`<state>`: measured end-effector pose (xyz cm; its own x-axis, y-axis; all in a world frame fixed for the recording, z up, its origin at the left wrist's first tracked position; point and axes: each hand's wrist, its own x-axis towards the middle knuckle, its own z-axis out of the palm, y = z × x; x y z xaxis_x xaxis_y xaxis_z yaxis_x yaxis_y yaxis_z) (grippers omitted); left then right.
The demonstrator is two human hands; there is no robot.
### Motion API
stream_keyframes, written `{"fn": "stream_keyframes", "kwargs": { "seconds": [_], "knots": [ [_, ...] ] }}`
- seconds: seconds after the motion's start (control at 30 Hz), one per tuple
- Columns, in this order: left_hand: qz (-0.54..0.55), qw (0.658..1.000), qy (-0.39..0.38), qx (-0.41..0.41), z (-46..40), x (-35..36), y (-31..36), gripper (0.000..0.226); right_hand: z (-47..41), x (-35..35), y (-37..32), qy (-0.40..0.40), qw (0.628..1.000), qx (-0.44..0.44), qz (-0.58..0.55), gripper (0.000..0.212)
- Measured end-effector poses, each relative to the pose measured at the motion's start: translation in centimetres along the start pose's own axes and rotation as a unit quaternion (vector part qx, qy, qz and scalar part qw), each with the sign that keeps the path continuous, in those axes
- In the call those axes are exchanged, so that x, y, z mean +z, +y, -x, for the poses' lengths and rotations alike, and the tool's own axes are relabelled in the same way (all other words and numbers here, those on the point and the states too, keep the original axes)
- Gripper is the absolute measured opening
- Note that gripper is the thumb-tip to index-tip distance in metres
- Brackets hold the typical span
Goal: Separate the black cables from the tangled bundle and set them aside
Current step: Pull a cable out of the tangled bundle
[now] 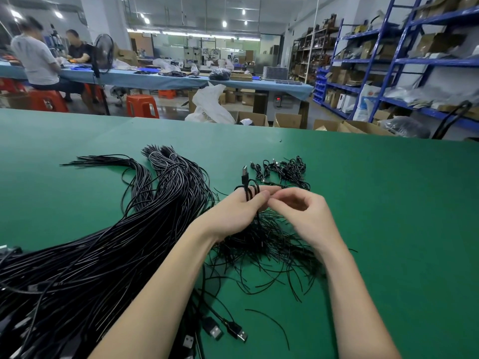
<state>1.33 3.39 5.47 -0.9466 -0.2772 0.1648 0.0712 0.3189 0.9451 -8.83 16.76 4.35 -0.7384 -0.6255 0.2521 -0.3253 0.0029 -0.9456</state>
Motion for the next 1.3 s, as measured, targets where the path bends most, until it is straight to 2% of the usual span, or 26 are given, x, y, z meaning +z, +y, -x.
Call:
{"fn": "stream_keyframes", "kwargs": {
  "seconds": [0.1,0.13,0.2,0.27,0.33,0.4,0.5,0.67,0.93,1.03,1.17,1.3],
  "knots": [
    [-0.043,0.993,-0.106,-0.025,0.6,-1.0,1.0,0.035,-0.1,-1.9,-1.1,0.011,0.995,-0.089,0.043,0.016],
    [-0.049,0.985,-0.163,-0.037,0.9,-1.0,1.3,0.036,0.0,-2.4,-1.6,-0.018,0.994,-0.104,0.036,0.023],
    [-0.054,0.961,-0.268,-0.045,1.4,-0.6,2.1,0.035,0.3,-2.3,-2.3,-0.134,0.985,-0.107,-0.002,0.034],
    [-0.071,0.942,-0.325,-0.03,1.8,0.0,2.8,0.03,0.6,-1.2,-2.2,-0.226,0.969,-0.098,-0.015,0.029],
    [-0.08,0.934,-0.348,-0.017,1.9,0.4,3.0,0.028,0.9,0.1,-1.7,-0.248,0.965,-0.076,-0.04,0.025],
    [-0.075,0.934,-0.35,-0.019,2.0,0.3,2.9,0.029,1.1,0.7,-1.4,-0.239,0.966,-0.051,-0.082,0.024],
    [-0.043,0.939,-0.339,-0.04,2.2,0.0,2.6,0.032,1.3,0.8,-1.1,-0.22,0.969,-0.061,-0.092,0.017],
    [0.065,0.927,-0.363,-0.064,2.2,0.0,1.9,0.029,1.2,0.9,-1.0,-0.2,0.973,-0.059,-0.094,0.022],
    [0.116,0.932,-0.339,-0.055,2.0,-0.1,1.2,0.026,1.2,1.2,-0.7,-0.179,0.975,-0.019,-0.129,0.029],
    [0.118,0.947,-0.296,-0.037,1.7,0.2,1.0,0.027,1.0,1.1,-0.6,-0.149,0.977,0.014,-0.149,0.032],
    [0.119,0.975,-0.178,-0.052,1.1,0.2,0.4,0.022,0.3,0.6,0.1,-0.068,0.988,0.026,-0.135,0.025],
    [0.02,0.991,-0.127,-0.048,0.5,1.4,0.5,0.028,0.0,1.4,0.6,0.012,0.993,0.018,-0.119,0.039]
  ]
}}
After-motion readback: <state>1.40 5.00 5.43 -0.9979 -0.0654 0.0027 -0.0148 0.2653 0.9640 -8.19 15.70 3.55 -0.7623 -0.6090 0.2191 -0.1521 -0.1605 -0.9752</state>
